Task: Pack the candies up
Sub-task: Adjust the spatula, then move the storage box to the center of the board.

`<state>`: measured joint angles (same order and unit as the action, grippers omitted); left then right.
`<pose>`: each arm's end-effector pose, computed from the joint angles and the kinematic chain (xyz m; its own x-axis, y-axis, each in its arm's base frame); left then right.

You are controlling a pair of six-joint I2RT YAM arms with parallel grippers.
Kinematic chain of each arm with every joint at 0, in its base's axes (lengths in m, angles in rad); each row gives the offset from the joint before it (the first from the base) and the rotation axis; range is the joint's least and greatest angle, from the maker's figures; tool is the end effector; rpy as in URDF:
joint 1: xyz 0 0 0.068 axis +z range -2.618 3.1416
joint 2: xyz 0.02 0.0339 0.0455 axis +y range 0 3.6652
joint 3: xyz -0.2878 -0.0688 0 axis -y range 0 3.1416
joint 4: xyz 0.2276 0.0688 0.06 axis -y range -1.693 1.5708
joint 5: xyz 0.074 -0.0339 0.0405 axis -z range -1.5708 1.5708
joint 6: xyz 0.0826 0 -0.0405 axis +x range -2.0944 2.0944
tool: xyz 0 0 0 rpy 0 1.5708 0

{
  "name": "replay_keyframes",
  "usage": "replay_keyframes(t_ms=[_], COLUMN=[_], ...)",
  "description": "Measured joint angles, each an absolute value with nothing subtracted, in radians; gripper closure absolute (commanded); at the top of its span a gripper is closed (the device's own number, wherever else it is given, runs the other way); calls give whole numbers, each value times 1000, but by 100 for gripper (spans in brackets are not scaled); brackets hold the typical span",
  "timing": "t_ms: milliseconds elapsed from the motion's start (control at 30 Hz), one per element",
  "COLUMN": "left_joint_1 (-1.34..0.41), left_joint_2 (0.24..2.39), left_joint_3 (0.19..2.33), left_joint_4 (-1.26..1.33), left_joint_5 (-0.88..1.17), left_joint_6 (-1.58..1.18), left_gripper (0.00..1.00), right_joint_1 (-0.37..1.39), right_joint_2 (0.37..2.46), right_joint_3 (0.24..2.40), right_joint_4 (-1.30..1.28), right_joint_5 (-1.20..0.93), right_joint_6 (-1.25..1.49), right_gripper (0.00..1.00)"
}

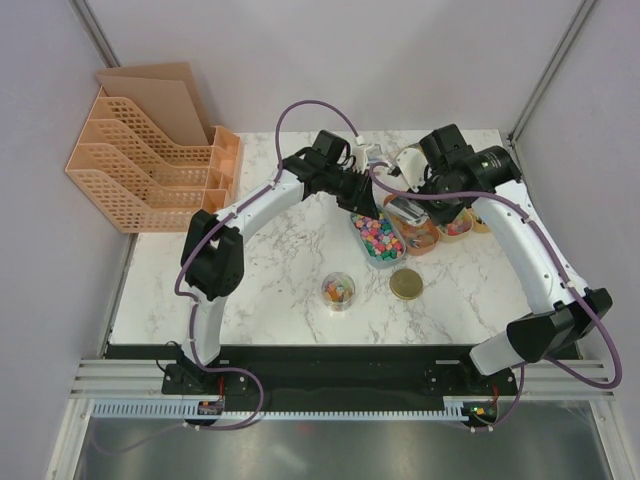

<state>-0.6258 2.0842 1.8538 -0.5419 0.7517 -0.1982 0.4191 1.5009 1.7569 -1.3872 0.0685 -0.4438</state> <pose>0.3664 -0.3344 0.2769 -0.7168 0.3406 -0.6085 0.6969 0.3801 -0.6082 0.2503 0.1053 0.3747 -0.5836 -0.7290 -0.3577 -0.6975 0.6756 -0.2387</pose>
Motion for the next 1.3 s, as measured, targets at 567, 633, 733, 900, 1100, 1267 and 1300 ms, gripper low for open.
replay_keyframes(t_ms=[567, 633, 733, 900, 1100, 1267, 1300], left_joint_1=[-563, -570, -583, -611, -641, -668, -676], left_joint_2=[2024, 2056, 2128, 2223, 2275, 2312, 2316], left_joint_3=[1483, 1493, 1549, 1644, 1708, 1765, 1773], left_joint_4=[-464, -452, -448, -446, -471, -478, -478], left_joint_5=[498, 500, 508, 526, 537, 551, 553], left_joint_6=[-113, -113, -117, -131, -144, -148, -149], left_gripper=[98, 98, 98, 98, 98, 98, 98], right_joint_1=[394, 394, 393, 390, 374, 354, 350], right_joint_2=[1604, 1604, 1604, 1604, 1602, 1600, 1600], right_joint_3=[1623, 1610, 1595, 1551, 1487, 1461, 1461], right_joint_4=[-1362, -1361, -1361, -1355, -1354, -1355, -1354], right_joint_5=[57, 53, 47, 41, 38, 38, 39], right_joint_6=[-373, -370, -367, -365, -358, -355, -354], right_gripper=[100, 100, 100, 100, 100, 100, 100])
